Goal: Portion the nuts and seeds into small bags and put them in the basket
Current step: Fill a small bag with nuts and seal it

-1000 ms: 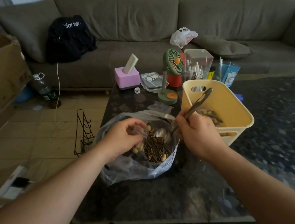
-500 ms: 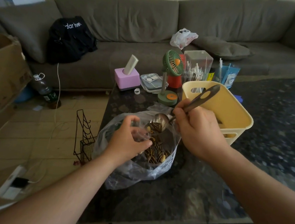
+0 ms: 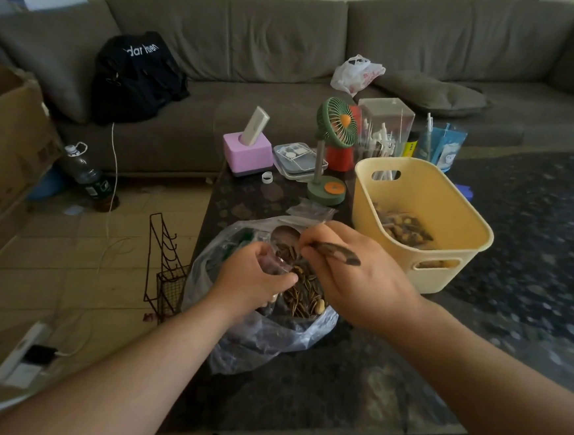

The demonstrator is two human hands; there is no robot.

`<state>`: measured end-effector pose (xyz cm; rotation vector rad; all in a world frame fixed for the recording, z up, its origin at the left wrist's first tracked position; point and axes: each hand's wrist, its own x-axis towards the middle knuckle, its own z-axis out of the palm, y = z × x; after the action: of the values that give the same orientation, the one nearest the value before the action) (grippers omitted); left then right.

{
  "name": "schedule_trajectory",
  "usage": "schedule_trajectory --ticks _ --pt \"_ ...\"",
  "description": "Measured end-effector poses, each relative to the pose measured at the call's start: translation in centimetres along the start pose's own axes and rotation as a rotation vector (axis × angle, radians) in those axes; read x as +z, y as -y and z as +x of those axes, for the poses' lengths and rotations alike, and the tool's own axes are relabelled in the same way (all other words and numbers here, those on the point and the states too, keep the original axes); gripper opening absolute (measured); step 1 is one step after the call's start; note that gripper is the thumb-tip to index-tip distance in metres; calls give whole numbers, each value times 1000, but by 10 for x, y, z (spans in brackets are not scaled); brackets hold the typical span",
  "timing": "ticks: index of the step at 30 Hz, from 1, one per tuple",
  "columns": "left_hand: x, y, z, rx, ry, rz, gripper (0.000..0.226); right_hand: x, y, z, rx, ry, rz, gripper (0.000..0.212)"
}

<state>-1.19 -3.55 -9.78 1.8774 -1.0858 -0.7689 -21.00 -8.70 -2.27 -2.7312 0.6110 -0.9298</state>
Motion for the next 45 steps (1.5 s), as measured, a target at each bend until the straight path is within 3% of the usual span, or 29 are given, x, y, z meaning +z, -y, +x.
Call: schedule_trajectory --ticks 3,7,13,16,19,22,27,31,33,35,37,39,43,45 --pt "-1 -1 0 9 -12 -23 31 4 -1 -3 -74 -6 -21 18" --pt "-4 -4 0 20 -12 -55 32 10 -4 -7 -76 5 2 29" --pt "-9 -7 -2 -3 -20 -59 35 2 -6 -8 -66 -2 31 31" --pt "-17 -16 -3 -65 -80 -191 42 5 -23 -14 -43 82 -39 27" --pt "-25 -18 -1 -94 -124 -300 40 16 -46 -31 -44 316 -191 46" --pt "-29 -21 1 -173 -55 -521 32 28 -58 -46 -36 483 -307 57" --pt "-26 -26 2 -219 68 -878 49 35 -55 -48 -13 555 -351 63" --pt "-21 -33 -3 -227 101 -1036 58 26 -41 -30 147 569 -358 67" --pt "-20 -36 -3 -220 121 -1105 59 21 -35 -19 238 399 -239 62" --pt "-20 -42 -6 -215 150 -1158 63 22 -29 -9 398 204 39 42" --pt "-19 -49 -9 -196 195 -1188 69 26 -16 0 669 218 471 30" --pt "-17 -57 -14 -161 217 -1176 73 33 -5 4 857 296 906 37" --pt "-16 -62 -17 -90 273 -1040 53 43 6 3 856 296 1168 44" --pt "-19 -59 -17 -61 320 -972 60 41 4 5 827 208 1161 34"
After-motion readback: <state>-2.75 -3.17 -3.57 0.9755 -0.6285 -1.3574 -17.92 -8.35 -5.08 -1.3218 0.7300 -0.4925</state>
